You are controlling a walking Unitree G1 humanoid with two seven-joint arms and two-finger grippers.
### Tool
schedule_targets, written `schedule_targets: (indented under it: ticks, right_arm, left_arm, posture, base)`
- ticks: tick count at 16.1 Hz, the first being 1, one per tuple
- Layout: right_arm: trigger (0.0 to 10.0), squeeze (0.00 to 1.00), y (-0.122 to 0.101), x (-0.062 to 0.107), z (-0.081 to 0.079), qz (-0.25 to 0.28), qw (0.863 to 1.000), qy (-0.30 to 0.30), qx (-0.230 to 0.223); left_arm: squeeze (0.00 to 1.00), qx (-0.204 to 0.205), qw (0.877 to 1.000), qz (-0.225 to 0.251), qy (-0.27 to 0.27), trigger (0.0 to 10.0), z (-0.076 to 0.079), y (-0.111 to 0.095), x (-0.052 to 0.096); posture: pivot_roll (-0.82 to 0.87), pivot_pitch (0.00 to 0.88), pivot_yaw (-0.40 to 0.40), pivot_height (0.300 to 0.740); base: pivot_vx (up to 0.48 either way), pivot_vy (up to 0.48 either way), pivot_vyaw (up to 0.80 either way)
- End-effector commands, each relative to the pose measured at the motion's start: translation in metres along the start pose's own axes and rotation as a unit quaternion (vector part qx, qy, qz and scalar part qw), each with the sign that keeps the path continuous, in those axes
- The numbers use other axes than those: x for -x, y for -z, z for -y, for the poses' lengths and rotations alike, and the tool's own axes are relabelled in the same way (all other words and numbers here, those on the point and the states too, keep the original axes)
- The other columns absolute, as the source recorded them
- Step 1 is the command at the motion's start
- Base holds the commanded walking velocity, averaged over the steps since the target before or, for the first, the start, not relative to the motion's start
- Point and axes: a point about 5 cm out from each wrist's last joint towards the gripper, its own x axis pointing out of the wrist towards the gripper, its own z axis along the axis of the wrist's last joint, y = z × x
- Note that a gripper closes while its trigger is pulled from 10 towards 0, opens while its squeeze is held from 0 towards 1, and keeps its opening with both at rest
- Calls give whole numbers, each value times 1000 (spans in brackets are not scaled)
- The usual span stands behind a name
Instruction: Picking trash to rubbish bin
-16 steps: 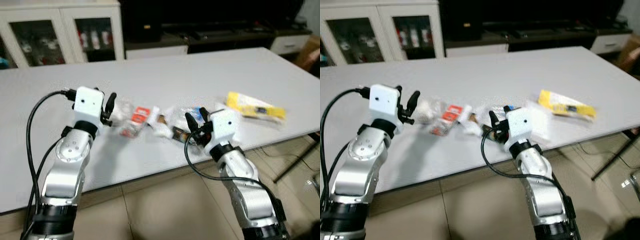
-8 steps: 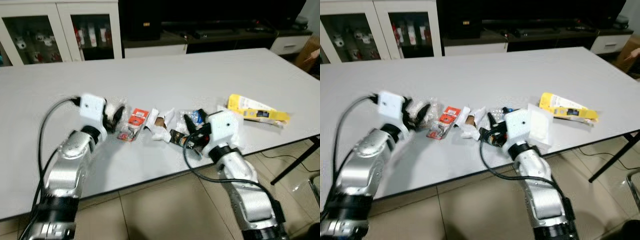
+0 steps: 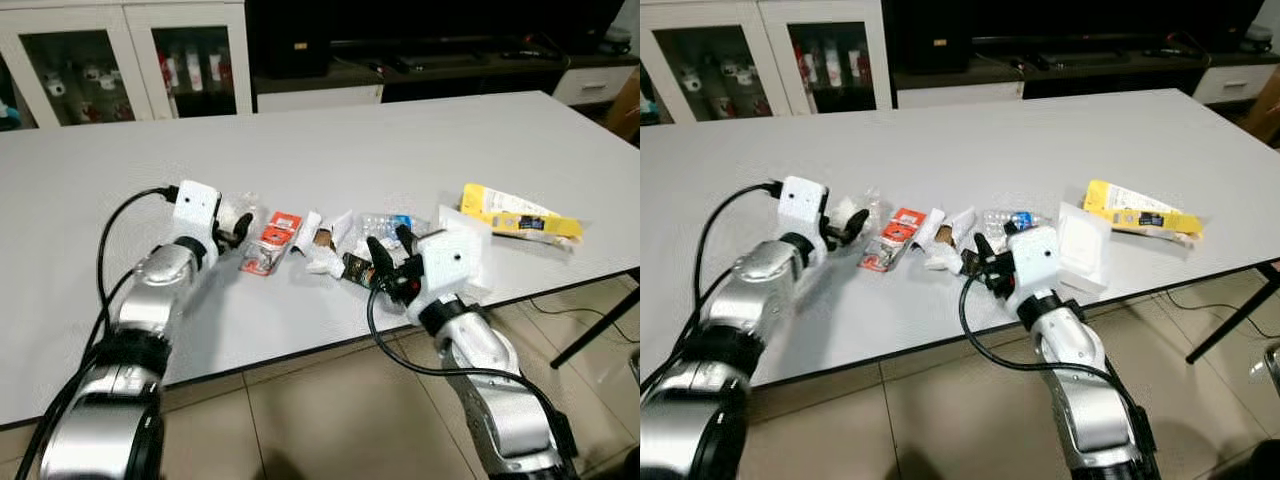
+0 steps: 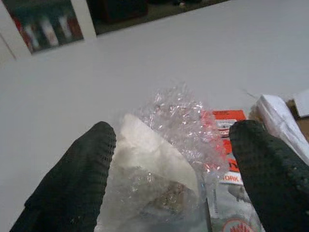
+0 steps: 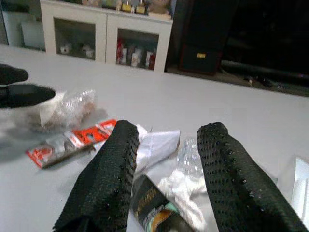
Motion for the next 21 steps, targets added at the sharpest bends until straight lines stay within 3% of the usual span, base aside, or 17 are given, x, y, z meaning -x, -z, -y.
schedule_targets:
  ticks: [1,5,11,15,16,17,21]
  right_arm:
    - [10000,0,-6,5,3,5,1000,5,3]
    - [10000,0,-9,17,3,-3,1000,17,4]
    - [10000,0,-10,39,-4,-21,999,43,-6]
    - [10000,0,-11,43,-11,-31,999,22,-3]
    - [10000,0,-11,46,-13,-36,999,11,-2]
    - [10000,0,-11,47,-13,-38,999,13,-1]
    - [10000,0,-10,48,-14,-49,999,7,-7]
  left_arm:
    - [0,27,1000,9,1,10000,2,-5,-5]
    - [0,43,998,-5,-36,10000,0,-7,-15]
    - [0,40,998,-43,-28,10000,9,-6,-21]
    - [0,30,998,-53,-22,10000,7,-7,-22]
    - [0,20,998,-57,-23,4627,5,-7,-21]
    - [0,20,998,-58,-30,0,2,-7,-21]
    - [0,14,997,-63,-39,0,-1,-4,-19]
  posture:
    - [-72,0,-28,740]
    - [-134,51,0,740]
    - [-208,100,47,740]
    - [-215,110,60,740]
    - [-219,110,63,740]
    - [-222,115,64,740]
    - [-222,115,67,740]
  base:
    - [0,0,0]
    - [0,0,0]
    - [0,0,0]
    - [0,0,0]
    - [0,0,0]
    - [0,0,0]
    - [0,0,0]
